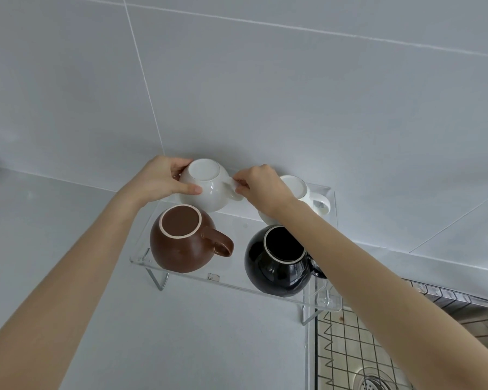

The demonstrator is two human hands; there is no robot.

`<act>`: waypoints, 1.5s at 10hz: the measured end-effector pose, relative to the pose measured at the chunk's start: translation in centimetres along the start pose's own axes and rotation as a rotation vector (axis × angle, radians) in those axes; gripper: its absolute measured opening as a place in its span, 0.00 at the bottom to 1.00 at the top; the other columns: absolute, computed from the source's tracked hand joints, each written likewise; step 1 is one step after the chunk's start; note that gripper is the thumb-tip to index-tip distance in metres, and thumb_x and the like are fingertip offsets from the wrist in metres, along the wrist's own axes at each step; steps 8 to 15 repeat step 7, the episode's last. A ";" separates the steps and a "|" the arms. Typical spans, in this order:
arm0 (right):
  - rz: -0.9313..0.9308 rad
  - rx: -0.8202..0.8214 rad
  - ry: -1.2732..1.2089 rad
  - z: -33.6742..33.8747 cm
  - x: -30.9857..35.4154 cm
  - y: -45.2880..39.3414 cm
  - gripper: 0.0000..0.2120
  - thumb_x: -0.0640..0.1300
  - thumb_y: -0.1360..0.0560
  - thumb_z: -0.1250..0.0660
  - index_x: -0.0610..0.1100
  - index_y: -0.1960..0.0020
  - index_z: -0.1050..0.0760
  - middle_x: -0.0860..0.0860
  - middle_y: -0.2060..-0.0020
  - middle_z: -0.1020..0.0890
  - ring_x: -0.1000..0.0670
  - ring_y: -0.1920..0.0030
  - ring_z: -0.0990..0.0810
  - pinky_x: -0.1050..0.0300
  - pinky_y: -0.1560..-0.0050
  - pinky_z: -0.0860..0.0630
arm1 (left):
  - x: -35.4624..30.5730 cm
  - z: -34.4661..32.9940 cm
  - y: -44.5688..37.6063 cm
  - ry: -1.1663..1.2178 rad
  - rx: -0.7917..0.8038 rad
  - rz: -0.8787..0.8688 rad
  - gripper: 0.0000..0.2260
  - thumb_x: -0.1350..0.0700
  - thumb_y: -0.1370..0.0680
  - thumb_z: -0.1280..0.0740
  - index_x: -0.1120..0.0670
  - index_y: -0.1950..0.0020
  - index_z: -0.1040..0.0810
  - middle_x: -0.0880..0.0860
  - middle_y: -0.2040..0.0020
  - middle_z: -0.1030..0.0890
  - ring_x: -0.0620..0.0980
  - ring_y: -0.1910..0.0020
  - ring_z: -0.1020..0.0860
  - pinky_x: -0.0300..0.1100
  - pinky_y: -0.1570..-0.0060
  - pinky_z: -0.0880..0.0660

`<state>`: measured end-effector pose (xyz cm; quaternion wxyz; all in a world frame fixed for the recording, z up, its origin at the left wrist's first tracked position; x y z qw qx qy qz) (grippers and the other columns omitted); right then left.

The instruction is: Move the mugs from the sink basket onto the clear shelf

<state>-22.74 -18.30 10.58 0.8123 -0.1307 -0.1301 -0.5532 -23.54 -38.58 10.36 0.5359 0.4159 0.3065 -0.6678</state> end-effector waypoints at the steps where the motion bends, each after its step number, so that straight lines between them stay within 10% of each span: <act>1: -0.009 -0.003 0.000 0.0 0.0 0.0 0.14 0.35 0.27 0.40 0.43 0.70 0.37 0.41 0.69 0.28 0.41 0.65 0.32 0.52 0.64 0.35 | 0.2 -0.1 0.0 -0.007 -0.007 0.000 0.25 0.65 0.36 0.25 0.49 0.42 0.24 0.48 0.48 0.20 0.35 0.52 0.23 0.25 0.52 0.28; 4: -0.034 0.013 -0.003 0.0 0.3 0.1 0.23 0.36 0.27 0.40 0.49 0.74 0.47 0.42 0.69 0.29 0.41 0.65 0.32 0.51 0.65 0.35 | 0.4 0.1 -0.1 0.014 -0.005 -0.009 0.23 0.65 0.36 0.25 0.47 0.45 0.23 0.41 0.53 0.20 0.29 0.58 0.22 0.22 0.57 0.29; 5: -0.045 0.058 -0.054 0.4 0.4 0.6 0.14 0.36 0.27 0.40 0.46 0.70 0.36 0.40 0.65 0.26 0.39 0.62 0.28 0.47 0.59 0.27 | 0.3 -0.1 -0.1 -0.009 0.009 0.004 0.24 0.64 0.35 0.25 0.47 0.43 0.24 0.42 0.51 0.21 0.38 0.50 0.23 0.24 0.53 0.29; 6: -0.056 0.065 -0.200 1.8 0.9 1.9 0.17 0.39 0.24 0.39 0.41 0.35 0.33 0.37 0.45 0.21 0.39 0.45 0.23 0.47 0.41 0.28 | -0.7 -0.3 0.5 -0.072 -0.045 0.023 0.28 0.61 0.35 0.25 0.49 0.37 0.29 0.41 0.46 0.26 0.44 0.42 0.28 0.36 0.45 0.34; 7: -0.067 -0.142 -0.580 4.6 1.5 4.6 0.22 0.41 0.23 0.40 0.43 0.30 0.39 0.41 0.39 0.23 0.45 0.40 0.24 0.54 0.37 0.30 | -2.6 -1.3 1.2 -0.186 -0.143 -0.012 0.30 0.50 0.32 0.27 0.53 0.32 0.34 0.46 0.35 0.28 0.48 0.34 0.31 0.45 0.35 0.35; 15: -0.067 -0.142 -0.580 4.6 1.5 4.6 0.22 0.41 0.23 0.40 0.43 0.30 0.39 0.41 0.39 0.23 0.45 0.40 0.24 0.54 0.37 0.30 | -2.6 -1.3 1.2 -0.186 -0.143 -0.012 0.30 0.50 0.32 0.27 0.53 0.32 0.34 0.46 0.35 0.28 0.48 0.34 0.31 0.45 0.35 0.35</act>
Point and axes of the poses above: each hand's wrist, its own y-axis away from the middle knuckle, its own z-axis out of the back of the hand, x = y × z, the point moved 1 cm from there along -y, towards the middle knuckle
